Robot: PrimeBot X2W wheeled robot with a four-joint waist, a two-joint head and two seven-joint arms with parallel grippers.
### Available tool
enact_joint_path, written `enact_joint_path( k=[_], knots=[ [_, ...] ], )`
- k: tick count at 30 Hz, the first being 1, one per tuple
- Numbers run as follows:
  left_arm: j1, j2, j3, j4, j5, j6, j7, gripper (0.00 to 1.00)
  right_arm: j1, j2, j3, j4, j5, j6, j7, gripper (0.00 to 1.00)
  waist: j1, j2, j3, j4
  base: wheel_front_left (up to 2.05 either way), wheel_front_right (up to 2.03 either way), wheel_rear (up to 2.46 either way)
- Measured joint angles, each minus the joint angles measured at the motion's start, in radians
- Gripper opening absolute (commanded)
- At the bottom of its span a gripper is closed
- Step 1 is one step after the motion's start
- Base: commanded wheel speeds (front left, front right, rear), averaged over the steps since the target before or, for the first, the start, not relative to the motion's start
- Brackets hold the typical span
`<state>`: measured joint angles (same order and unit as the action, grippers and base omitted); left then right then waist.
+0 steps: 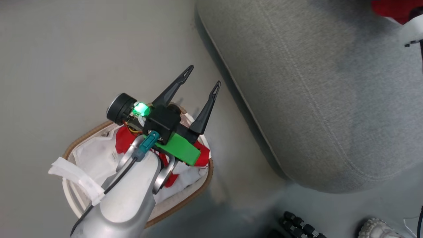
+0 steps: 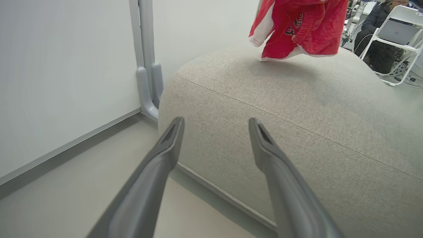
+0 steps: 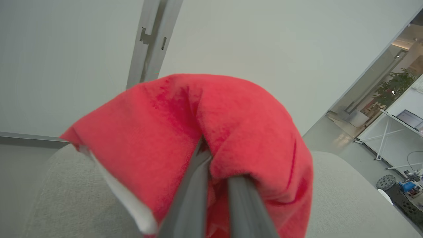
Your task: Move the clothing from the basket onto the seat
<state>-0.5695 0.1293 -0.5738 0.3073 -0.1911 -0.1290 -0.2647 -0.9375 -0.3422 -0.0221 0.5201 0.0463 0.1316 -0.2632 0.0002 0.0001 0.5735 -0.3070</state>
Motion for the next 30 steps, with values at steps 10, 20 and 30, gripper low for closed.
enact_joint_path(
  k=[10, 20, 30],
  knots=[
    [0.002, 0.005, 0.046, -0.017, 0.008, 0.000, 0.000, 1.00, 0.071, 0.068, -0.195, 0.090, -0.101, 0.000, 0.000, 1.00, 0.0001, 0.0000, 0.102, 0.134, 0.00, 0.00, 0.00],
    [0.092, -0.018, 0.159, -0.019, 0.010, 0.000, 0.000, 1.00, 0.302, 0.119, -0.156, -0.007, -0.073, 0.000, 0.000, 1.00, 0.0000, 0.0000, 0.008, 0.166, 0.00, 0.00, 0.00],
    [0.239, -0.046, 0.350, -0.011, 0.039, 0.006, 0.000, 1.00, 0.449, 0.182, -0.028, -0.127, 0.028, 0.000, 0.000, 1.00, -0.0002, -0.0001, -0.158, 0.188, 0.00, 0.00, 0.00]
  ],
)
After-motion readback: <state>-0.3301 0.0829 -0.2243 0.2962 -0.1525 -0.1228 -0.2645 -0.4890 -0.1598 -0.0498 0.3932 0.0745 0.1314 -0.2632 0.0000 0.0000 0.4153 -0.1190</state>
